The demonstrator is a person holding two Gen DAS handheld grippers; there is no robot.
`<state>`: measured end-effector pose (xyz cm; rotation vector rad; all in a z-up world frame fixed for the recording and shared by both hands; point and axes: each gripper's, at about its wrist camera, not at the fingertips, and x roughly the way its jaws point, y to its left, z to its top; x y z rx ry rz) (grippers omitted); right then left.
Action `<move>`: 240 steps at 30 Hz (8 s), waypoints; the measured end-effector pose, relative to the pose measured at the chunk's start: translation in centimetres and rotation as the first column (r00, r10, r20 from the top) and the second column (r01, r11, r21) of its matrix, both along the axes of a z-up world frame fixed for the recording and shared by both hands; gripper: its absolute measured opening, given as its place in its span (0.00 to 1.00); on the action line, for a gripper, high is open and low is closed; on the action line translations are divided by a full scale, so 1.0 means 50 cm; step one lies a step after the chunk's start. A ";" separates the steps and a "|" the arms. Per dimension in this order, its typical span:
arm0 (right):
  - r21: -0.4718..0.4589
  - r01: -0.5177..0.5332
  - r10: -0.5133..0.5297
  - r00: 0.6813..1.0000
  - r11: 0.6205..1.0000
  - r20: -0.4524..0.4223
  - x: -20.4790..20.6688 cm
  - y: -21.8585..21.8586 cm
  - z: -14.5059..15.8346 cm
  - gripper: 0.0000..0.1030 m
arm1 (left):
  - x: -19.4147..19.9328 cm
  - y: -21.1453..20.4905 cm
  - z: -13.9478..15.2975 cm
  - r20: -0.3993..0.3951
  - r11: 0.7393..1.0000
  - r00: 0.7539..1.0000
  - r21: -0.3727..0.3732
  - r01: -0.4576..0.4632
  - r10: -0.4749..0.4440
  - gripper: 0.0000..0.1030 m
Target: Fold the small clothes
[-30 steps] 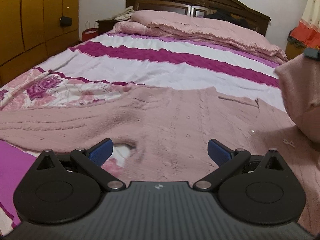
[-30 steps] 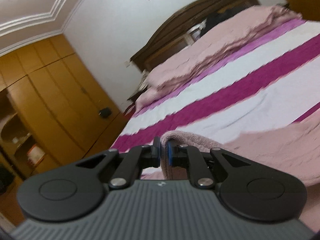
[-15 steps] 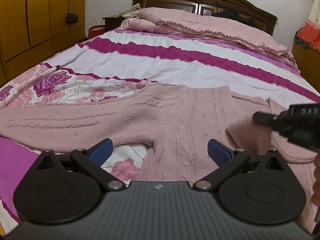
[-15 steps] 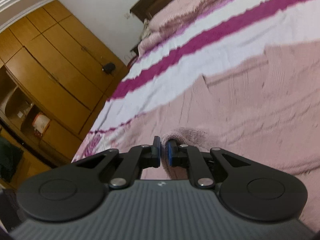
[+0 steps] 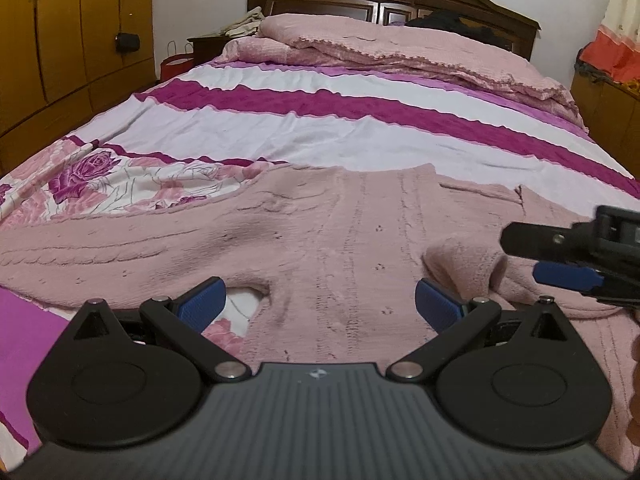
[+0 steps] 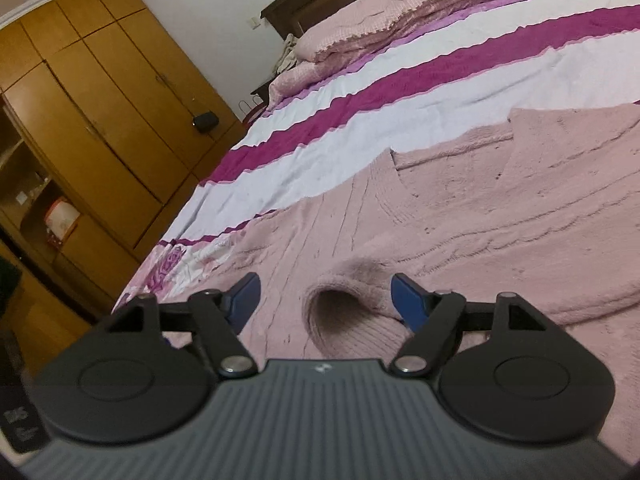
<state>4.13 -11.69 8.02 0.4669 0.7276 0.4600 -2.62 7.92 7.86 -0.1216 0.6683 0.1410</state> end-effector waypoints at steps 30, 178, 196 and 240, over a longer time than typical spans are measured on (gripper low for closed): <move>-0.215 0.360 -0.349 0.933 0.908 0.086 -0.057 -0.300 0.013 0.73 | 0.118 -0.135 -0.025 -0.083 0.990 0.987 -0.003 0.138 -0.138 1.00; -0.313 0.258 -0.260 0.965 0.914 0.037 -0.151 -0.190 -0.032 0.63 | -0.003 0.485 -0.092 0.040 0.779 0.818 -0.336 -0.530 0.574 0.19; -0.258 0.304 -0.291 0.953 0.917 0.089 -0.174 -0.219 -0.005 0.63 | 0.035 0.250 0.206 0.431 0.960 0.865 -0.215 -0.177 0.256 0.15; -0.220 0.325 -0.314 0.946 0.920 0.083 -0.171 -0.266 -0.010 0.63 | 0.160 -0.257 -0.023 -0.053 0.916 0.922 -0.155 0.371 -0.383 0.59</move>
